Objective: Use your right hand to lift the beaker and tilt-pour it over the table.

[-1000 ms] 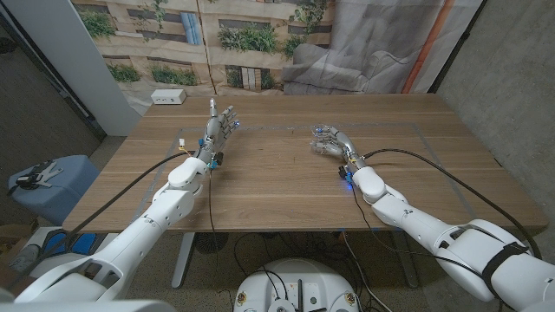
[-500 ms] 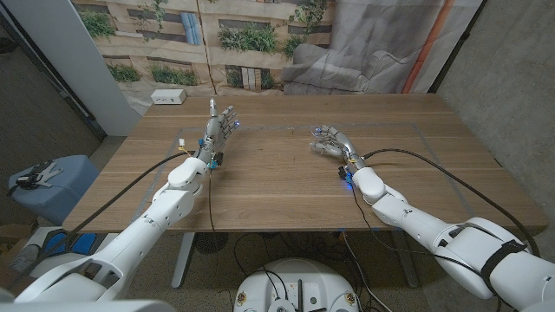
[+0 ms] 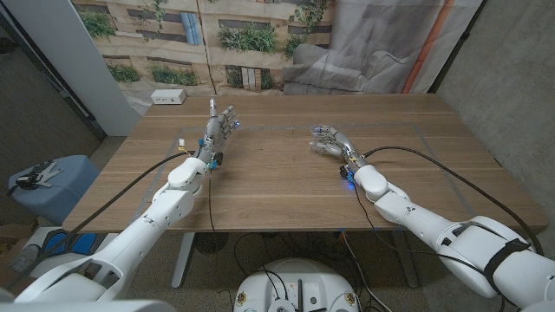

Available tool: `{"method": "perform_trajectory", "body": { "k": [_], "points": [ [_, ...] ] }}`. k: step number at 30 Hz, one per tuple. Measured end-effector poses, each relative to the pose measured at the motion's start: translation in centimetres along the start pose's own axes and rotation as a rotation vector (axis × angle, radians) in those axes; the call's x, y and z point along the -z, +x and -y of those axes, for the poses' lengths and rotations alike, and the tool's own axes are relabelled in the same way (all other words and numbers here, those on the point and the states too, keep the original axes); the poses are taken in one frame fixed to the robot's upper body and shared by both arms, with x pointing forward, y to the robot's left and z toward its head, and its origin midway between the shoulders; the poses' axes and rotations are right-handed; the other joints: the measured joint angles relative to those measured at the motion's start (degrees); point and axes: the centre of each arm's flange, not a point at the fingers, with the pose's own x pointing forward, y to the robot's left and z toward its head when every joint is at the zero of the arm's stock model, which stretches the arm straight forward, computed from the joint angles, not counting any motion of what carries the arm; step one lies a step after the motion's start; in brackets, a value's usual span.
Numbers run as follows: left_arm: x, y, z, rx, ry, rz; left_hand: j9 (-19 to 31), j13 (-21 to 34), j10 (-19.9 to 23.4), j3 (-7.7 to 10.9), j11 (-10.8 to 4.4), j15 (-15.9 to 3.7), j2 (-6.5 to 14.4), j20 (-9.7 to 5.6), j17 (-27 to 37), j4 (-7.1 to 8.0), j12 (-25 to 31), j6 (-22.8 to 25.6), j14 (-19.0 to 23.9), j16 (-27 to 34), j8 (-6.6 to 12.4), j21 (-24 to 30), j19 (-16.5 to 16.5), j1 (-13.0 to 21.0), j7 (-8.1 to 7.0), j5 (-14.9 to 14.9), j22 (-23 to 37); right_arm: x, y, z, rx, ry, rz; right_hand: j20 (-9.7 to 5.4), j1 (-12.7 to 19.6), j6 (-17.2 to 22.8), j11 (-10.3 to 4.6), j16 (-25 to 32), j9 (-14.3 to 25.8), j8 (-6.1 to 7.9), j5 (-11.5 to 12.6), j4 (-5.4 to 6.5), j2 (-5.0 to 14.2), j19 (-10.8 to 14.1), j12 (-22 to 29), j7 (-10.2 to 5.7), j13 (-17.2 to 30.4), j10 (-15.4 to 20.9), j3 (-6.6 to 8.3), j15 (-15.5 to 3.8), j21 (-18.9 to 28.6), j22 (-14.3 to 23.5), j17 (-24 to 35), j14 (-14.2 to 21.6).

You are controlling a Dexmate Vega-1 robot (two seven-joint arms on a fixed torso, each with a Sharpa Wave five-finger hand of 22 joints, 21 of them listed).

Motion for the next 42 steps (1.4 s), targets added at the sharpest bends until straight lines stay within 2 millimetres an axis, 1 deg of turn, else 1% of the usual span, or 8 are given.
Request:
{"method": "perform_trajectory", "body": {
  "k": [1,5,8,14,19,27,35,42],
  "points": [
    [0.00,0.00,0.01,0.000,0.000,0.000,0.0,0.0,0.0,0.00,0.00,0.00,0.0,0.00,0.0,0.00,0.0,0.0,0.0,0.0,0.00,0.0,0.0,0.0,0.00,0.0,0.0,0.01,0.02,0.02,-0.006,0.001,-0.002,-0.05,-1.2,-0.4,0.10,-0.2,0.0,-0.19,0.0,-0.07,-0.24,-0.3,-0.3,0.37,0.1,-0.5,-0.07,0.02,0.0,-0.1,-0.2,0.0],
    [0.00,0.00,0.01,0.000,0.000,0.000,0.0,0.0,0.0,0.00,0.00,0.00,0.0,0.00,0.0,0.00,0.0,0.0,0.0,0.0,0.00,0.0,0.0,0.0,0.00,0.0,0.0,0.04,0.06,0.09,-0.020,0.002,-0.006,0.03,-2.4,-2.0,0.58,-0.8,0.0,-1.08,0.4,-0.28,-0.88,-0.8,-1.0,0.81,0.1,-2.2,-0.28,0.08,-0.1,-0.3,-0.5,-0.8],
    [0.00,0.00,0.02,0.000,0.000,0.000,0.0,0.0,0.0,0.00,0.00,0.00,0.0,0.00,0.0,0.00,0.0,0.0,0.0,0.0,0.00,0.0,0.0,0.0,0.00,0.0,0.0,0.03,0.11,0.16,-0.028,0.002,-0.007,-0.08,-2.5,-3.2,1.13,-1.3,-0.3,-1.61,0.4,-0.07,-1.05,-1.5,-1.5,0.92,0.1,-3.3,-0.54,0.03,-0.2,-0.3,-0.7,-1.6],
    [0.00,0.01,0.02,0.000,0.000,0.000,0.0,0.0,0.0,0.00,0.00,0.00,0.0,0.00,0.0,0.00,0.0,0.0,0.0,0.0,0.00,0.0,0.0,0.0,0.00,0.0,0.0,0.05,0.19,0.25,-0.050,0.001,-0.005,0.42,-3.3,-5.5,2.04,-2.4,-0.3,-2.97,0.9,-0.46,-1.79,-2.6,-3.0,0.65,0.4,-6.3,-0.93,-0.16,-0.2,-0.2,-1.2,-3.4],
    [-0.01,0.01,0.01,0.000,0.000,0.000,0.0,0.0,0.0,0.00,0.00,0.00,0.0,0.00,0.0,0.00,0.0,0.0,0.0,0.0,0.00,0.0,0.0,0.0,0.00,0.0,0.0,0.03,0.19,0.26,-0.073,-0.003,0.001,0.95,-3.7,-8.7,2.81,-3.9,-0.5,-4.75,1.3,-0.51,-3.01,-4.8,-4.3,1.53,0.6,-9.2,-1.19,0.06,-0.6,-0.2,-1.7,-6.0],
    [-0.03,0.01,0.01,0.000,0.000,0.001,0.0,0.0,0.0,0.00,0.00,0.00,0.0,0.00,0.0,0.00,0.0,0.0,0.0,0.0,0.00,0.0,0.0,0.0,0.00,0.0,0.0,-0.06,0.22,0.39,-0.101,-0.008,0.016,1.39,-5.0,-13.0,3.06,-5.7,-0.5,-7.46,1.8,-0.38,-4.29,-7.8,-5.9,3.16,0.5,-12.6,-1.81,0.34,-0.6,-0.2,-2.6,-8.9],
    [-0.04,0.01,0.02,0.001,0.000,0.001,0.0,0.0,0.0,0.00,0.00,0.00,0.0,0.00,0.0,0.00,0.0,0.0,0.0,0.0,0.00,0.0,0.0,0.0,0.00,0.0,0.0,-0.19,0.35,0.65,-0.122,-0.007,0.031,1.91,-5.7,-17.2,4.11,-7.6,-0.8,-10.50,2.7,-0.38,-4.97,-10.8,-7.1,3.71,0.0,-16.3,-2.28,0.42,-0.6,-0.3,-3.6,-12.5],
    [-0.03,0.01,0.02,0.001,0.000,0.000,0.0,0.0,0.0,0.00,0.00,0.00,0.0,0.00,0.0,0.00,0.0,0.0,0.0,0.0,0.00,0.0,0.0,0.0,0.00,0.0,0.0,-0.48,0.49,1.01,-0.136,-0.005,0.052,1.79,-7.4,-20.1,5.18,-9.1,-0.8,-13.20,3.3,0.09,-5.49,-13.3,-8.1,4.42,-0.7,-19.9,-2.75,2.11,-0.6,-0.5,-4.6,-15.7]
  ]
}}
